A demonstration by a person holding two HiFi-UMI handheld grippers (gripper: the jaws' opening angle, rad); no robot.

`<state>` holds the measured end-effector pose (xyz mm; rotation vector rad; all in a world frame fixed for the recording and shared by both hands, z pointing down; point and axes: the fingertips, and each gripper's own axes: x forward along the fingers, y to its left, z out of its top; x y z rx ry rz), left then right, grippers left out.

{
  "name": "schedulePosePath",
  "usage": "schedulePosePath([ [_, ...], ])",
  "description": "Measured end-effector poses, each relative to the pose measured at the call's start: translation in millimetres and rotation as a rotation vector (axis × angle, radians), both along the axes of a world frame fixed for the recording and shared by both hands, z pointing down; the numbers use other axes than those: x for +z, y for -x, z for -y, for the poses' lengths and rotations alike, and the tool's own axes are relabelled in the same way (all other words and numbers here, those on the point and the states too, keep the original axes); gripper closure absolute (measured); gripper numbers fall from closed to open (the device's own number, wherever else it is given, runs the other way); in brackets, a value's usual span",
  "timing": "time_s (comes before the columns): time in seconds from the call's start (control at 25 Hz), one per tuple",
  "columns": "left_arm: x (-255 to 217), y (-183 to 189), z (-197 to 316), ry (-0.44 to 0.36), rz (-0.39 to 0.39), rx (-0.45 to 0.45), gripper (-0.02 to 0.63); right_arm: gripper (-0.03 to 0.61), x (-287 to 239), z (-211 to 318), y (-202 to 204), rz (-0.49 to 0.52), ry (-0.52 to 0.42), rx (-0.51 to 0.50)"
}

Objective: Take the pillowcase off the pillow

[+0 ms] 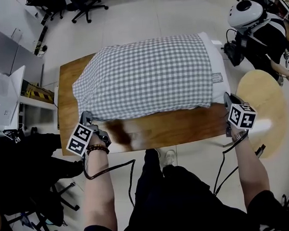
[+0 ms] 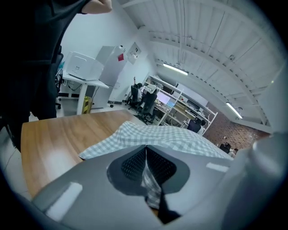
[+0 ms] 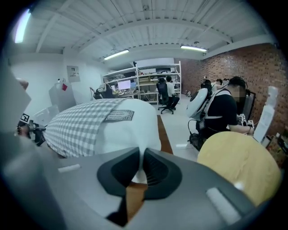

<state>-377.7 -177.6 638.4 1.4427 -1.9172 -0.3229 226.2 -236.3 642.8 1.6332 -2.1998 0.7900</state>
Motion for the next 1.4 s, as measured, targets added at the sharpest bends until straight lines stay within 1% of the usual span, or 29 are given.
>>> schedulePosePath([
  [0.4,-24.1,25.2,-10.4,-0.066,-0.005,-0.047,0.607,0.561,-27.7,4.1,-20.1,-0.027,-0.060,0.031],
  [0.56,-28.4,33.5,-14.1,-0.093,-0.025,-0.076,0.607,0.562,-36.8,4.0,-31.7,-0.034,-0.081,0.051],
  [0.84,-37.1,49.1,-26.1,-0.115,-0.050,-0.102,0.607,0.563,-52.1,-4.9,-48.4,-0.031,-0.093,0.096],
  [1.0,-39.6,50.0,-35.7,-0.118,-0.055,-0.112,0.607,0.563,-54.3,-10.5,-64.6,-0.030,-0.093,0.117],
  [1.16,-35.5,45.0,-33.8,-0.118,-0.053,-0.116,0.607,0.563,-46.8,-3.4,-78.9,-0.031,-0.085,0.131],
  [1.28,-31.8,38.7,-28.1,-0.100,-0.042,-0.108,0.607,0.563,-36.9,2.4,-78.7,-0.028,-0.055,0.112],
  [1.4,-26.6,33.5,-27.8,-0.077,-0.037,-0.093,0.606,0.561,-31.7,-1.2,-67.2,-0.032,-0.033,0.071],
])
